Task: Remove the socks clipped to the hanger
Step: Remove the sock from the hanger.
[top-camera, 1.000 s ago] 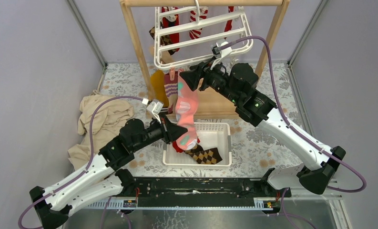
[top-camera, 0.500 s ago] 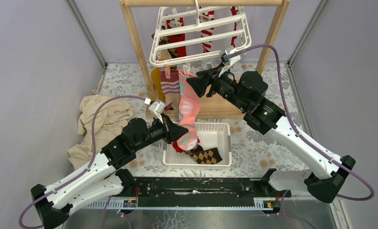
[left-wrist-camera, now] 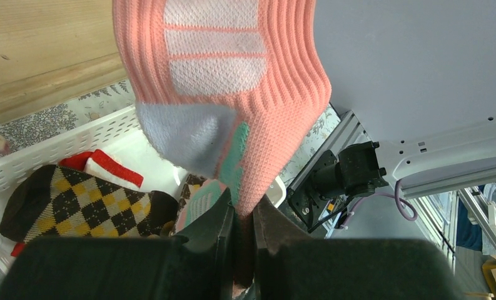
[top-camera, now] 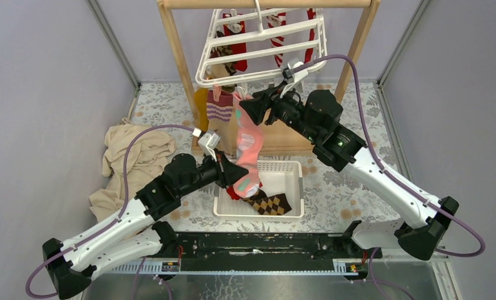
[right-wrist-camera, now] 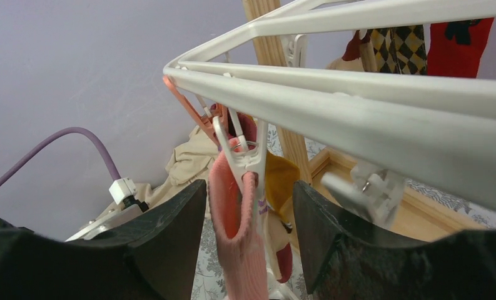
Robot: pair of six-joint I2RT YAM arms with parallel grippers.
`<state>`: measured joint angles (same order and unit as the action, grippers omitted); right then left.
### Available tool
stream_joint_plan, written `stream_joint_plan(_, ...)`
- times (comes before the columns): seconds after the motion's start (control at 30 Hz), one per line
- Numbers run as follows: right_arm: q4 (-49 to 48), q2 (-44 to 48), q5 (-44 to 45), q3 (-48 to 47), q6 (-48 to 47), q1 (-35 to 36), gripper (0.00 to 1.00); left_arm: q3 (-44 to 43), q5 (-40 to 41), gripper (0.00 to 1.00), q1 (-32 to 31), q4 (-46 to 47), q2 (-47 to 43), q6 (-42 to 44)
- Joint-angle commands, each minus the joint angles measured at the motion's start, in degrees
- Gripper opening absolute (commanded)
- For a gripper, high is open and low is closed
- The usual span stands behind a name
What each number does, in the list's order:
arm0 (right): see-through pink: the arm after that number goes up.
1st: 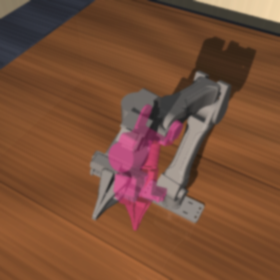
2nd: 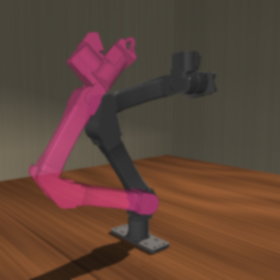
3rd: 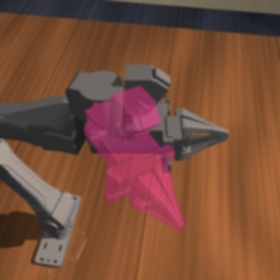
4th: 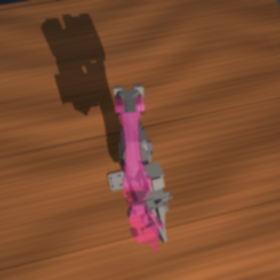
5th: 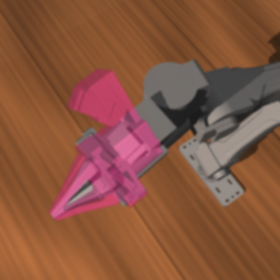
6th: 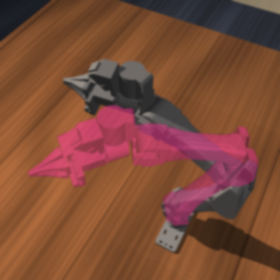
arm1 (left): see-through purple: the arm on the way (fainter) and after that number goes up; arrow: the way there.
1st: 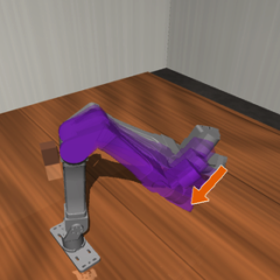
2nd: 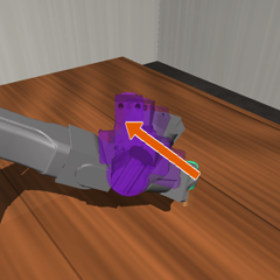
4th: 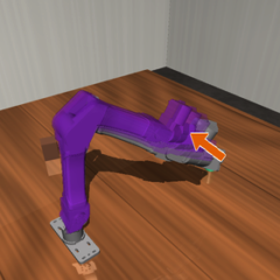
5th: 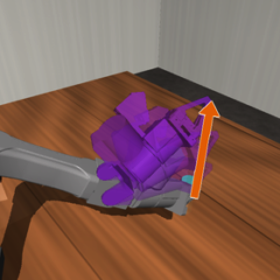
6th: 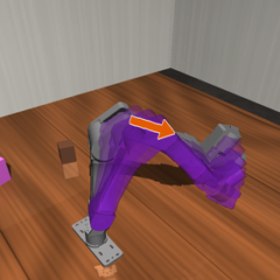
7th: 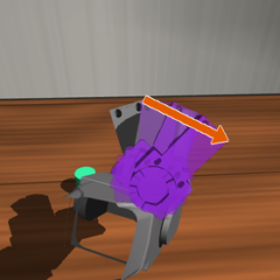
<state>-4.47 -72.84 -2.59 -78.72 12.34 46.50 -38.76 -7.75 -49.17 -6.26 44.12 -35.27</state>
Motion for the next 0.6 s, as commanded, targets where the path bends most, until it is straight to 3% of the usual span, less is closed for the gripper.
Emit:
stream_joint_plan(0.0, -4.6, -1.0, 0.1, -3.5, 0.4, 0.4, 0.6, -1.3, -1.1, 0.15, -0.7, 2.7, 0.1, 0.5)
stream_joint_plan(0.57, -7.7, -3.9, 2.3, -5.4, 1.8, 0.4, 0.62, -0.8, -1.4, 0.15, -1.2, 3.1, 0.9, 0.8)
